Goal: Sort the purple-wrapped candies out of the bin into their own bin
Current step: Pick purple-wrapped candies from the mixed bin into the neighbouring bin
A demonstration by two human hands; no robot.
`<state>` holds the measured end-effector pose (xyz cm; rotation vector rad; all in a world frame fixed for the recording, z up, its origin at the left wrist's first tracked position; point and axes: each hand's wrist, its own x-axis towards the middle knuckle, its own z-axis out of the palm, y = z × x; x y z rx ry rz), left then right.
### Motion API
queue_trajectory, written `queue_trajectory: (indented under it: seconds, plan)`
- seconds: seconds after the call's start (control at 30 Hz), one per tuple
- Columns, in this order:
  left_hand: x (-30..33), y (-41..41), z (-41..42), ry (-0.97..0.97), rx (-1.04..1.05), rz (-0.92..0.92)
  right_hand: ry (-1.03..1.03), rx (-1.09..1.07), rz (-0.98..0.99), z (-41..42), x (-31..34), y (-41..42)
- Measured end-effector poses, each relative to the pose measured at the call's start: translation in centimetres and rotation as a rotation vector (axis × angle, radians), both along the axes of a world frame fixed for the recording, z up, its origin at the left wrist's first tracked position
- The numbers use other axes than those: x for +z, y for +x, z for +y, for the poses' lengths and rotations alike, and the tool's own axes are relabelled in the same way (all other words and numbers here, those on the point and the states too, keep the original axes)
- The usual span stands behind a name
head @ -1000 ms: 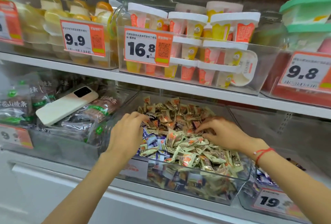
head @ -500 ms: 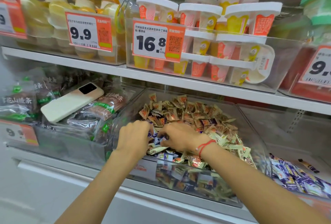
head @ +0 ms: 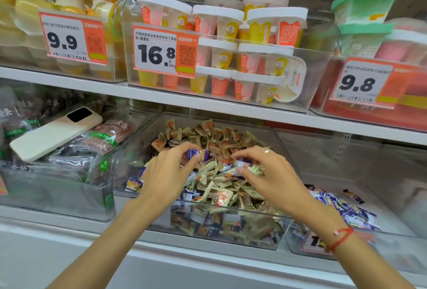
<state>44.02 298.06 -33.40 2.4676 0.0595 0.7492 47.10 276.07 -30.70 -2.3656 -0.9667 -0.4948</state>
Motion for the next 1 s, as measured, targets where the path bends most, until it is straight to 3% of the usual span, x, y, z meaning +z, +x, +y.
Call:
queue_trajectory:
  seconds: [0.13, 0.3, 0.43, 0.53, 0.63, 0.8, 1.0]
  plan:
    - [0.6, -0.9, -4.7, -0.024, -0.105, -0.073, 0.234, -0.141, -0.047, -5.8, -0.4, -0.9]
    - [2.3, -0.5, -12.1, -0.023, -0.233, -0.095, 0.323, -0.408, -0.072, -11.3, 0.4, -0.3]
    - [3.5, 1.1, -17.5, 0.137, -0.348, -0.175, 0.245, -0.561, -0.091, -14.2, 1.1, -0.2]
    - [3.2, 2.6, -20.2, 0.251, -0.392, -0.162, 0.081, -0.640, 0.056, -15.6, 0.6, 0.2]
    - [2.6, 3.2, -20.8, 0.299, -0.389, -0.116, -0.004, -0.624, 0.150, -15.7, -0.1, 0.4]
    - [1.5, 0.6, -16.0, 0.268, -0.351, -0.198, 0.127, -0.492, 0.013, -12.8, -0.3, -0.6]
    - [-0.7, -3.5, -2.9, 0.324, -0.014, -0.365, 0.186, -0.113, -0.017, -4.5, 0.3, -1.5]
